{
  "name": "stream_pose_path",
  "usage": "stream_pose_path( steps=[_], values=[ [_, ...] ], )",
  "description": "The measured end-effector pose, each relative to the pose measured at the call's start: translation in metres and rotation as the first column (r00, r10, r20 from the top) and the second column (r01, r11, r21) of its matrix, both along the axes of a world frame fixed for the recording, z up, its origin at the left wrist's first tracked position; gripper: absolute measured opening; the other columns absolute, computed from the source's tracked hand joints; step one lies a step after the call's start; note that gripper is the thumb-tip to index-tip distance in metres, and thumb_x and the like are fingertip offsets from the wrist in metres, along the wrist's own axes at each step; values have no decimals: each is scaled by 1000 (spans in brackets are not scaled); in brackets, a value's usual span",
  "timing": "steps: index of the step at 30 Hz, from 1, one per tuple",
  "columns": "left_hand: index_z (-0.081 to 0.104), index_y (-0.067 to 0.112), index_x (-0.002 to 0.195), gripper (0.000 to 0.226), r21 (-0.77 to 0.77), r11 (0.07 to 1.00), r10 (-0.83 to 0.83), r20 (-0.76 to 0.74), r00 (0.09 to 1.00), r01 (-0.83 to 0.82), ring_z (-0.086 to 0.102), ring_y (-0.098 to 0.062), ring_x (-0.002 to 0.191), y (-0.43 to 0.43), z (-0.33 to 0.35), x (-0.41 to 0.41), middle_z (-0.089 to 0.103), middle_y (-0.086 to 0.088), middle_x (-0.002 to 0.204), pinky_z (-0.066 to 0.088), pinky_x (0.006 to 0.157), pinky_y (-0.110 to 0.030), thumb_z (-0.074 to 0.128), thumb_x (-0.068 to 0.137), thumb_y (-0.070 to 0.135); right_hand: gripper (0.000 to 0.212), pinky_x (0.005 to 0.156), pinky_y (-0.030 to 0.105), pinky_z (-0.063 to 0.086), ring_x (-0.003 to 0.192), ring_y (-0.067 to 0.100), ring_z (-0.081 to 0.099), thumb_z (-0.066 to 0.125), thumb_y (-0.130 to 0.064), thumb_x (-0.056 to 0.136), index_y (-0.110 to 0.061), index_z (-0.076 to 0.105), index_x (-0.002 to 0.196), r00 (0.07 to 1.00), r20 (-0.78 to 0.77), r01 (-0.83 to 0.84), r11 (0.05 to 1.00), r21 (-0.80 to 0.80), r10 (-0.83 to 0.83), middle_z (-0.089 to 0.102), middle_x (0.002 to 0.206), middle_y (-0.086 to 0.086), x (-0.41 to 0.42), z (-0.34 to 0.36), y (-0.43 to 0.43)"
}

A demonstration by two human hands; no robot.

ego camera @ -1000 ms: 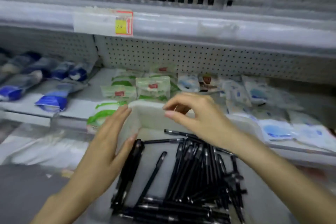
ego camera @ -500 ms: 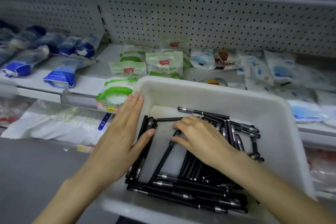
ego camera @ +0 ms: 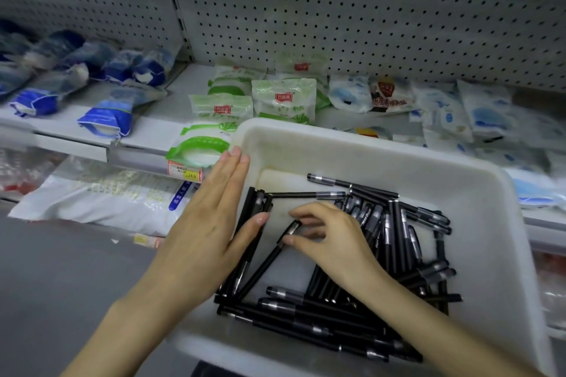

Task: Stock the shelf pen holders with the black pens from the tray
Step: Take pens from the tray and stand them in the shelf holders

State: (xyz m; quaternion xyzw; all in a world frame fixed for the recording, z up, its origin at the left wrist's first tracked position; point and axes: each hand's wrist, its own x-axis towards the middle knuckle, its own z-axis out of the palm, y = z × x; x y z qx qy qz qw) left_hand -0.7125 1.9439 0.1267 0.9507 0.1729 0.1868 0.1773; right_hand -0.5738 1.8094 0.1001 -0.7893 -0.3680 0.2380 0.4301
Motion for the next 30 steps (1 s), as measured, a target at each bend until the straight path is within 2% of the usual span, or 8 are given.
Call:
stream_pose_path(
  steps=[5, 8, 11, 15, 19, 24, 26, 30],
  values=[
    [14, 16, 154, 75, -41, 999, 10, 13, 1000, -10, 1, -4, 147, -1, 0, -1, 9, 4, 161, 5, 116, -21, 25, 94, 61, 18, 77, 16, 51, 81, 5, 69, 81, -7, 70, -18, 75, 83, 914, -393, 159, 979, 124, -99, 74, 83, -3, 6, 4, 0],
    [15, 17, 154, 75, -47, 999, 19, 11, 1000, -19, 1, -4, 147, -2, 0, -1, 9, 5, 161, 3, 116, -17, 25, 94, 61, 14, 76, 16, 51, 83, 11, 70, 78, -3, 72, -13, 76, 80, 850, -523, 180, 969, 171, -65, 75, 83, 2, 7, 8, 0],
    [16, 15, 153, 75, -44, 999, 15, 12, 1000, -14, 3, -5, 147, -1, 0, -1, 11, 4, 161, 6, 117, -21, 26, 94, 61, 11, 75, 15, 50, 81, 12, 69, 76, -1, 73, -11, 74, 78, 794, -607, 169, 969, 178, -27, 74, 80, 3, 9, 11, 1],
    [17, 15, 153, 75, -37, 999, 19, 12, 1000, -18, 3, -5, 147, -1, 1, 0, 11, 4, 161, 7, 116, -23, 25, 94, 61, 11, 69, 18, 49, 71, 9, 64, 76, -3, 75, -14, 72, 75, 804, -595, 105, 987, 123, -11, 71, 75, -1, -3, 9, 2],
    [19, 14, 153, 73, -34, 999, 15, 15, 1000, -15, 5, -6, 147, -2, 0, -1, 13, 3, 160, 8, 117, -23, 29, 94, 56, 18, 72, 23, 54, 74, 18, 69, 79, -4, 72, -8, 70, 88, 783, -621, 146, 981, 129, -35, 73, 82, 5, -10, 8, 1],
    [19, 20, 153, 72, -82, 997, 17, 37, 999, -14, 3, 0, 146, -2, 1, -1, 12, 9, 160, 4, 115, -15, 30, 92, 57, 14, 67, 20, 52, 67, 14, 68, 79, -7, 71, -1, 70, 80, 750, -660, 154, 982, 113, -42, 71, 70, 7, -10, 9, 1],
    [17, 27, 152, 69, -133, 991, 18, 64, 998, -9, 3, 5, 144, -2, 2, -2, 11, 17, 158, 2, 112, -9, 32, 91, 57, 12, 64, 19, 53, 67, 12, 67, 78, -8, 74, 0, 71, 80, 769, -639, 141, 984, 109, -40, 71, 71, 6, -12, 10, 0],
    [15, 34, 149, 67, -207, 978, -3, 70, 998, 17, 3, 10, 142, 2, 2, 0, 9, 26, 155, 2, 110, -5, 32, 89, 60, 8, 57, 18, 49, 66, 7, 64, 74, -10, 79, -15, 71, 73, 849, -528, 84, 985, 148, 7, 70, 67, -3, -20, 16, -3]
  ],
)
